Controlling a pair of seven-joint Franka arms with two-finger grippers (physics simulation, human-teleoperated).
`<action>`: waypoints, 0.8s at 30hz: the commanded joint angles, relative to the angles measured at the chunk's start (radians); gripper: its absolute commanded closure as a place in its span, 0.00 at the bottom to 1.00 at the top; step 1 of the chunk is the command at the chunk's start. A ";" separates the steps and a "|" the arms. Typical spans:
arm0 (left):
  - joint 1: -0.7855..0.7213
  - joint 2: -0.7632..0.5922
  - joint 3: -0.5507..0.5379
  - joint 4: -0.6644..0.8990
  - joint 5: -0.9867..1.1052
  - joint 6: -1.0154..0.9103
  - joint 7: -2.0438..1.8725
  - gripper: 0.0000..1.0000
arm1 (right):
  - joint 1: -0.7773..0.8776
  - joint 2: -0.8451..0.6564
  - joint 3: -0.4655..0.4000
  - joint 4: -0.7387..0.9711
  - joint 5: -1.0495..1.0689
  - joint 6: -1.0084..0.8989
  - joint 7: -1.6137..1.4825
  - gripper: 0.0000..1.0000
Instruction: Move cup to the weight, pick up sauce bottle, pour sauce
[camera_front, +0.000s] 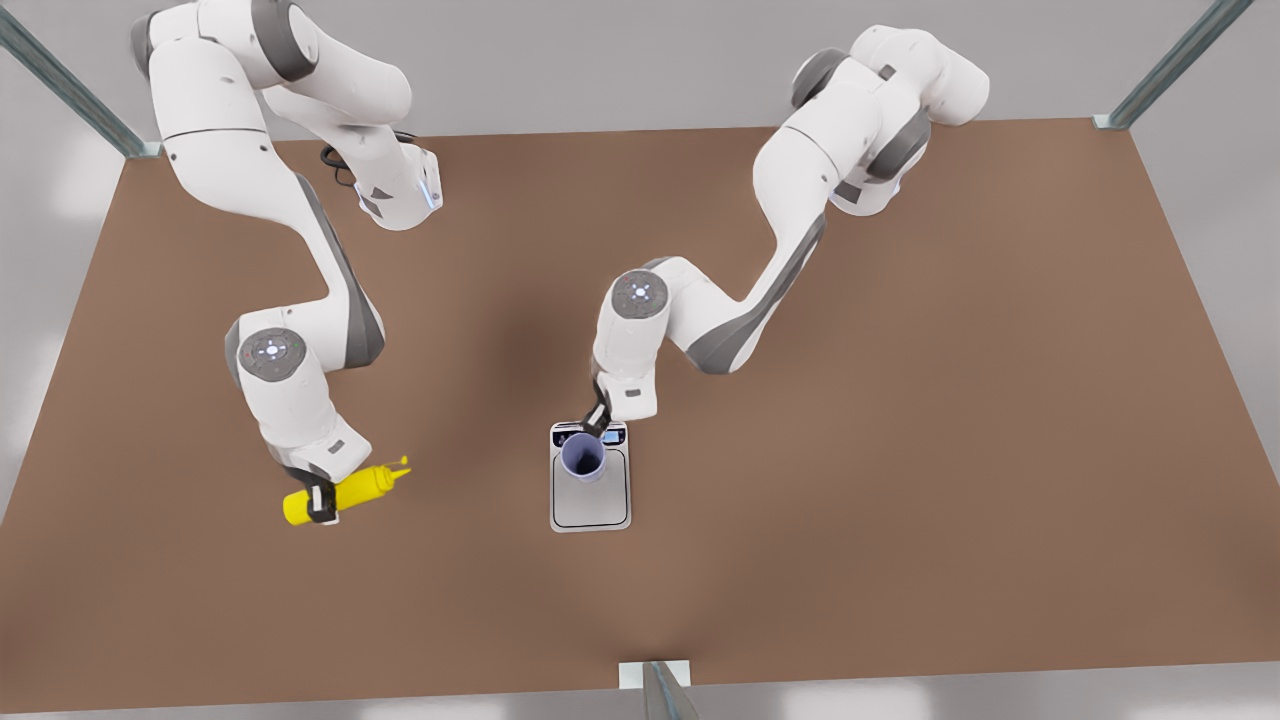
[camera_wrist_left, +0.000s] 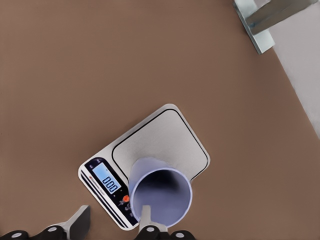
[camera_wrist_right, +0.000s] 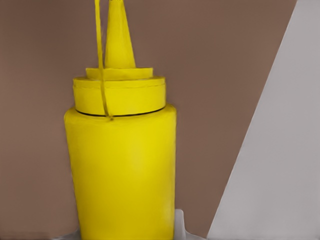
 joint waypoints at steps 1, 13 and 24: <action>0.022 -0.036 -0.001 -0.047 -0.001 0.000 0.035 0.33 | 0.005 0.002 0.000 0.000 -0.008 0.000 0.000 0.50; 0.559 -0.542 0.145 -0.300 -0.167 -0.563 1.374 0.00 | 0.389 0.207 -0.006 0.301 -0.511 -0.360 0.216 0.50; 0.554 -0.683 0.180 -0.392 -0.217 -0.566 1.463 0.00 | 0.619 0.345 -0.017 0.424 -0.712 -0.603 0.510 0.50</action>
